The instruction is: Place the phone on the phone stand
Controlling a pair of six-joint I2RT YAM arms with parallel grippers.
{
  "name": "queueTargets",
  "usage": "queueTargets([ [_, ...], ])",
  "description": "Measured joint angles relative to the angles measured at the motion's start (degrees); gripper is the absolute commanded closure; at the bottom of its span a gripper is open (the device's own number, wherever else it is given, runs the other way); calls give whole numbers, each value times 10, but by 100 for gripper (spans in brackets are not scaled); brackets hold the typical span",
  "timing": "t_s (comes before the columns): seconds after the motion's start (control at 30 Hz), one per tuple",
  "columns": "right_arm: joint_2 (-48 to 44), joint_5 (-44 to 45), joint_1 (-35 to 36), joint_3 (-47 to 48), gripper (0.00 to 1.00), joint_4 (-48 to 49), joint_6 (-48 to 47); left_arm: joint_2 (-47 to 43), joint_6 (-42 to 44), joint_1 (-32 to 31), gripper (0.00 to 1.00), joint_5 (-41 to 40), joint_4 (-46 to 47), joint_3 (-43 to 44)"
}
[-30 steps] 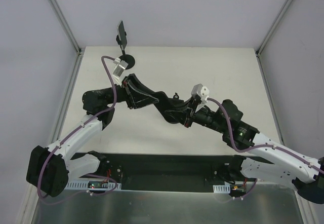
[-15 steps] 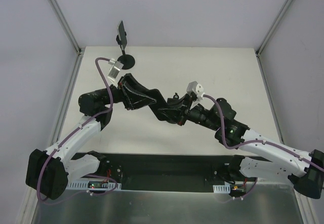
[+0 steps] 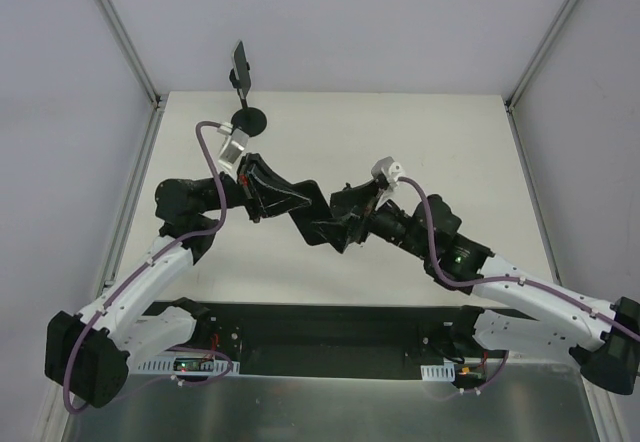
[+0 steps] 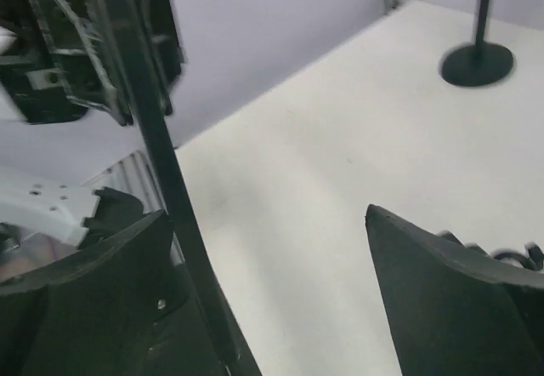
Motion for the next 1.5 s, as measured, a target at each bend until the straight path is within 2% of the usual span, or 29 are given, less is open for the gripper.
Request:
queueTargets([
  [0.1, -9, 64, -7, 4, 3, -77, 16, -33, 103, -3, 100, -48, -163, 13],
  [0.23, -19, 165, -14, 31, 3, -224, 36, -61, 214, -3, 100, -157, -356, 50],
  [0.37, 19, 252, -27, 114, 3, -394, 66, -76, 286, -3, 100, -244, -463, 71],
  [0.47, 54, 278, -34, 166, 3, -463, 80, -83, 316, -3, 100, -289, -509, 71],
  [0.5, 63, 283, -34, 176, 1, -480, 85, -84, 322, -3, 100, -299, -519, 71],
  [0.57, 81, 291, -34, 191, 9, -510, 98, -84, 333, -3, 100, -315, -535, 71],
  [0.6, 91, 293, -34, 197, 18, -523, 102, -84, 336, -3, 100, -319, -539, 71],
  [0.63, 105, 296, -34, 206, 22, -537, 107, -84, 339, -3, 100, -325, -545, 71],
  [0.77, 154, 302, -35, 226, 30, -562, 120, -85, 348, -3, 100, -338, -557, 71],
  [0.8, 167, 305, -35, 229, 38, -566, 122, -85, 350, -3, 100, -342, -559, 71],
  [0.9, 197, 313, -35, 237, 51, -568, 127, -85, 351, -3, 100, -346, -563, 71],
  [1.33, 224, 357, -36, 237, 69, -538, 127, -85, 352, -3, 100, -345, -566, 71],
  [1.43, 233, 358, -36, 238, 82, -532, 122, -84, 352, -3, 100, -345, -567, 71],
  [1.47, 237, 358, -36, 239, 91, -531, 119, -84, 352, -3, 100, -345, -567, 71],
  [1.5, 240, 360, -36, 239, 95, -529, 117, -84, 352, -3, 100, -345, -567, 71],
])
